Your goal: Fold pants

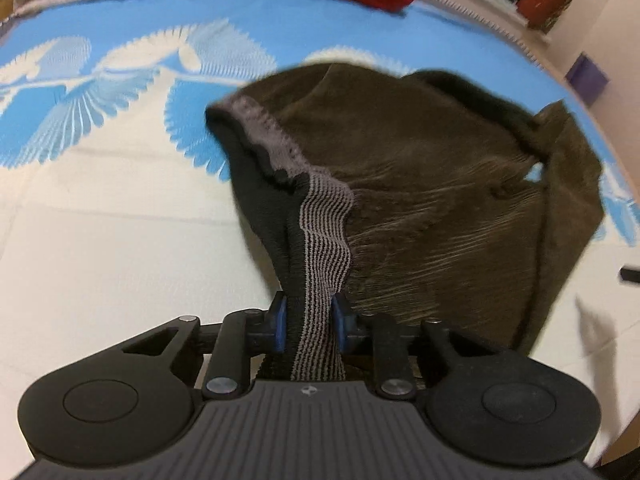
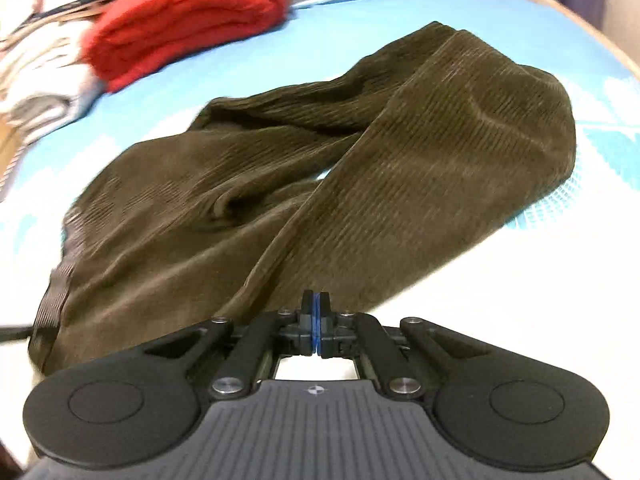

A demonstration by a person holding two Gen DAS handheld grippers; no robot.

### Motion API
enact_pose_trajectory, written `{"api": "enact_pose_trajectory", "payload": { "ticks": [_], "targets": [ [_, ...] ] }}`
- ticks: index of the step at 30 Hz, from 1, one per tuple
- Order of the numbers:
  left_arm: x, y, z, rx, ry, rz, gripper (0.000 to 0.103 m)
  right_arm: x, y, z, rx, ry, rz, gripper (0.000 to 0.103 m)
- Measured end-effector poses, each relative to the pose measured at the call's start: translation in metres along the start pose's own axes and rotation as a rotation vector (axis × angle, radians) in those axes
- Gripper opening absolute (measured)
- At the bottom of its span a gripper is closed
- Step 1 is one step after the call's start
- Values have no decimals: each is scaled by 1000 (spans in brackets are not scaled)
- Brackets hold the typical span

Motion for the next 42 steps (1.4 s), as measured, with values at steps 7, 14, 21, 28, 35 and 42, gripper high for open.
{"api": "enact_pose_trajectory", "payload": {
  "ticks": [7,14,21,28,35,42],
  "targets": [
    [-67,4,1,-95,-65,-82,8,-24,-9,-2,90,-50,2,10],
    [-25,9,-16,-44,199,-28,16,19,26,12,139,-45,-6,33],
    [8,38,-7,-144,240,-5,57,96,60,9,15,97,-130,44],
    [27,29,-6,-129,248,-42,58,105,47,15,21,146,-229,8],
    [35,7,-10,-58,238,4,24,20,26,27,42,-38,-94,7],
    [-34,10,16,-64,-105,93,10,-81,14,-8,-268,-89,187,6]
  ]
}}
Point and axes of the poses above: each gripper's, at about its wrist camera, not at the fingertips, and x roughly the way its jaws point, y to its left, z to its top, the point moved 1 cm from there along x, roughly the way its jaws point, and after that the axes turned 10 degrees about -y, right-handed, at the moved point
